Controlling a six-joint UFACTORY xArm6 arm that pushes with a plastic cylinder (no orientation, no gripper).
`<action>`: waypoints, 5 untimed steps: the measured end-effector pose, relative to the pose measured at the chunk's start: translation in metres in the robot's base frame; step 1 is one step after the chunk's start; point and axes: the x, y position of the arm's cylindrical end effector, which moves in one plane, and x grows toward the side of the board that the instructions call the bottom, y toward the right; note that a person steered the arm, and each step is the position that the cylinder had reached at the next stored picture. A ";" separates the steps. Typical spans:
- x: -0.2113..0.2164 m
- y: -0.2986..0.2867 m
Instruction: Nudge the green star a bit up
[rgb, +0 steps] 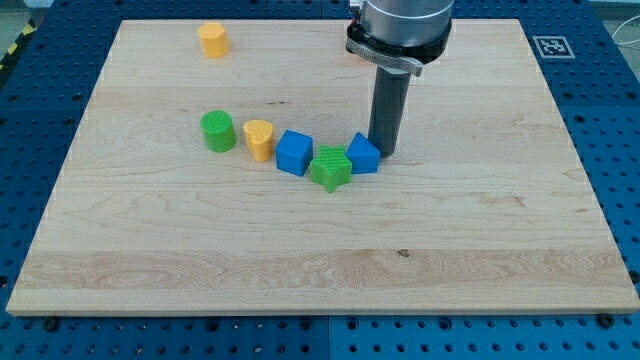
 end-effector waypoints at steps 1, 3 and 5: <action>-0.004 0.005; -0.061 0.073; -0.054 0.139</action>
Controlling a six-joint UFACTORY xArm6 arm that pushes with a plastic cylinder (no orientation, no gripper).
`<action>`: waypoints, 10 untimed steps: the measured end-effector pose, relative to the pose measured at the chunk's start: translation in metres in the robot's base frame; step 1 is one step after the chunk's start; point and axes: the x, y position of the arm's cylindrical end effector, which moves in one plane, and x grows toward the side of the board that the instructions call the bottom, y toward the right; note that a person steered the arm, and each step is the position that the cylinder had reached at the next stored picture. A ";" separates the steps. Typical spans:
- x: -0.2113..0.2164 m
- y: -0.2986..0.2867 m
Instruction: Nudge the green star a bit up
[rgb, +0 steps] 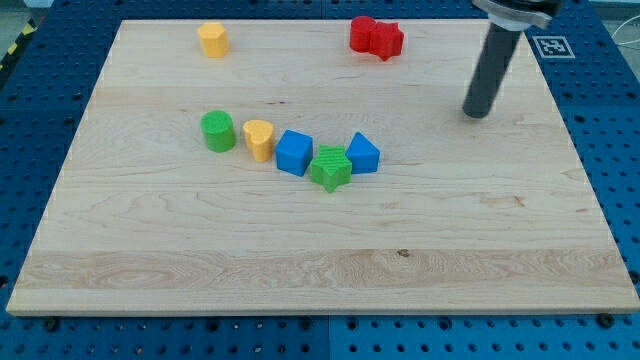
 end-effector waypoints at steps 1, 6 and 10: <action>0.011 0.048; 0.101 -0.011; 0.142 -0.118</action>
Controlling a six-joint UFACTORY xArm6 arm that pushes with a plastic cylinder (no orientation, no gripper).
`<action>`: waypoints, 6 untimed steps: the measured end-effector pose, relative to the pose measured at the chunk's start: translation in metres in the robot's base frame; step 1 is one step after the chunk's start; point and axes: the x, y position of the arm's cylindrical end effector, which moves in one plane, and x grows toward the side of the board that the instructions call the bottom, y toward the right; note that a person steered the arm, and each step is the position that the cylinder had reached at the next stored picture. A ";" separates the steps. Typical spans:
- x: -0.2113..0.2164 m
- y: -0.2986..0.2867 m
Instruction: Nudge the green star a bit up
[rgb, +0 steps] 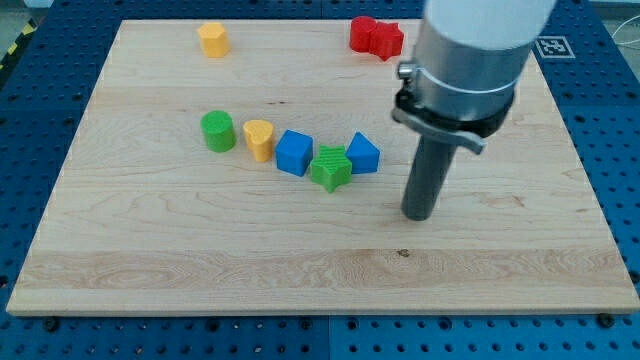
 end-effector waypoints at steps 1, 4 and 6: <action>-0.003 -0.027; -0.031 -0.073; -0.047 -0.062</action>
